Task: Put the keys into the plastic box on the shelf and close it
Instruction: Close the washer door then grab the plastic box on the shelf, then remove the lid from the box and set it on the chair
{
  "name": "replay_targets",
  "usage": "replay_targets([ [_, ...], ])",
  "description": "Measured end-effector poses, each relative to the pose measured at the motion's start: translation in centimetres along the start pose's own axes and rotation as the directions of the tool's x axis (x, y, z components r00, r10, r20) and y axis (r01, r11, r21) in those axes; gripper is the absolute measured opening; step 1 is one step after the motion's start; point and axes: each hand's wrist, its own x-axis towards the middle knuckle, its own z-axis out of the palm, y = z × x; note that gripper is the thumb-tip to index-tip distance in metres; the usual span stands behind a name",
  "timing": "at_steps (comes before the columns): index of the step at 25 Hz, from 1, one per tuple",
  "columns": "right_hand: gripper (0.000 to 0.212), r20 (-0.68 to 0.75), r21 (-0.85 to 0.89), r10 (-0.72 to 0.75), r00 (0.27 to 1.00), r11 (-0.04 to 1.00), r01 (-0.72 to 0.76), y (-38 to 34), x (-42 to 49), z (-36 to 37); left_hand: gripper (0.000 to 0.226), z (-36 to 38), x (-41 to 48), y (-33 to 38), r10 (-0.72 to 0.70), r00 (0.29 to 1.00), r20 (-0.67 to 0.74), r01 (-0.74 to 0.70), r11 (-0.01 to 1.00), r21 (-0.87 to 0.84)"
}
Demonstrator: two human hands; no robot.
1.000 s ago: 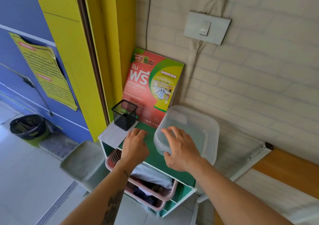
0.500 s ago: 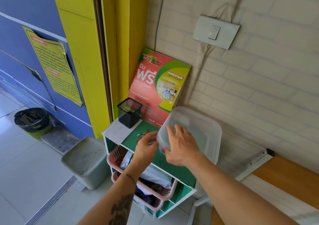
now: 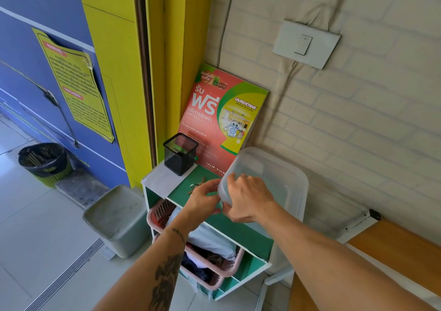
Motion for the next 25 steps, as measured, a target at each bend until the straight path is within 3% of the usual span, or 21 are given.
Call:
replay_targets([
  [8, 0.04, -0.119, 0.102, -0.008, 0.993, 0.995, 0.02, 2.7, 0.0, -3.0, 0.043, -0.3, 0.0, 0.2, 0.021, 1.0, 0.012, -0.021, 1.0, -0.009],
  [13, 0.048, -0.062, 0.143, 0.044, 0.997, 0.989, -0.035, 2.4, -1.0, -1.9, 0.042, -0.4, 0.6, -0.1, 0.014, 0.998, -0.062, -0.011, 0.999, 0.039],
  [17, 0.06, -0.044, 0.294, 0.102, 0.994, 0.952, -0.085, 2.2, -2.0, -0.6, 0.034, -0.1, 1.3, 1.4, 0.161, 0.956, -0.246, -0.1, 0.965, 0.241],
  [21, 0.063, -0.094, 0.456, 0.27, 0.958, 0.867, -0.199, 5.5, -4.2, 0.9, 0.033, 1.7, 1.6, 4.5, 0.41, 0.89, -0.197, -0.252, 0.806, 0.536],
  [23, 0.062, -0.076, 0.492, 0.403, 0.912, 0.811, -0.317, 8.0, -5.6, 2.3, 0.037, 2.8, 2.0, 5.1, 0.513, 0.854, -0.089, -0.3, 0.623, 0.723],
  [25, 0.064, 0.004, 0.516, 0.534, 0.846, 0.723, -0.459, 10.0, -6.9, 3.7, 0.043, 3.9, 2.4, 5.1, 0.512, 0.859, -0.014, -0.262, 0.462, 0.848],
])
